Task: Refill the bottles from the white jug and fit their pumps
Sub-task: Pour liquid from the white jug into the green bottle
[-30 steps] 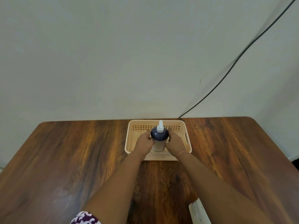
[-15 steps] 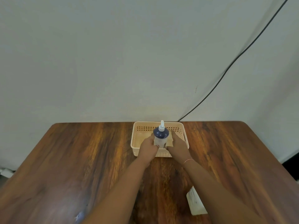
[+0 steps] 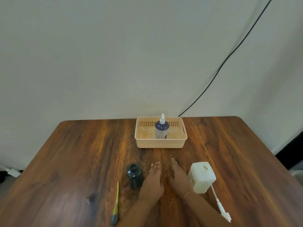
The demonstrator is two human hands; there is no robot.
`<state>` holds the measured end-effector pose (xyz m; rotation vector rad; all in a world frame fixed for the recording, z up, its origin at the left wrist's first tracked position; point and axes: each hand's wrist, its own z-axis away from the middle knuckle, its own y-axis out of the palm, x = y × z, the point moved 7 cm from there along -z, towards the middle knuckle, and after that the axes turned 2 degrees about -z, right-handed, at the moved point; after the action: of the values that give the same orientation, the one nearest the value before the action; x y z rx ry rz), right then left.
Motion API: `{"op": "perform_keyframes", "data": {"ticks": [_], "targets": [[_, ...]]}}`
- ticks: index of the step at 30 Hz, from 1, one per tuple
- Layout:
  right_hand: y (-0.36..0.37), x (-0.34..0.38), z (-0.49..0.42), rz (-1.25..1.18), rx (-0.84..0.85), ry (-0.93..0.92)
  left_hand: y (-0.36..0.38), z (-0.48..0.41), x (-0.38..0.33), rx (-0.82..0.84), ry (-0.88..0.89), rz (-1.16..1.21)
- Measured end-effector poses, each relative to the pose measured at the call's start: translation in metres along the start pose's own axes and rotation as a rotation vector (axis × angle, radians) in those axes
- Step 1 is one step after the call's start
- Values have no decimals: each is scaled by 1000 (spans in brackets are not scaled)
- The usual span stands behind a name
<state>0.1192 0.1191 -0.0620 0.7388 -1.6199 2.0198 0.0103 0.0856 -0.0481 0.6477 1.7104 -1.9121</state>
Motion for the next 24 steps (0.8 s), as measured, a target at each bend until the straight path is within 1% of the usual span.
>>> {"op": "perform_keyframes", "data": {"ticks": [6,8,10,12,15,17,20,22,24], "targets": [[32,-8,24,38,95,-15,14,44,32,46,-90,-41],[37,-3,27,23,111,-16,4,54,43,-31,-160,-8],[42,8,29,-3,136,-45,-14,64,57,-152,-303,44],[49,21,30,-35,162,-75,-31,70,70,-225,-427,112],[59,41,29,-178,218,-44,-45,69,88,-280,-524,371],[66,55,28,-259,231,-11,-56,67,93,-301,-520,430],[74,73,26,-326,241,4,-61,59,94,-257,-469,487],[79,79,25,-340,251,15,-65,53,94,-254,-439,516],[80,81,24,-344,249,21,-68,48,94,-285,-407,534]]}}
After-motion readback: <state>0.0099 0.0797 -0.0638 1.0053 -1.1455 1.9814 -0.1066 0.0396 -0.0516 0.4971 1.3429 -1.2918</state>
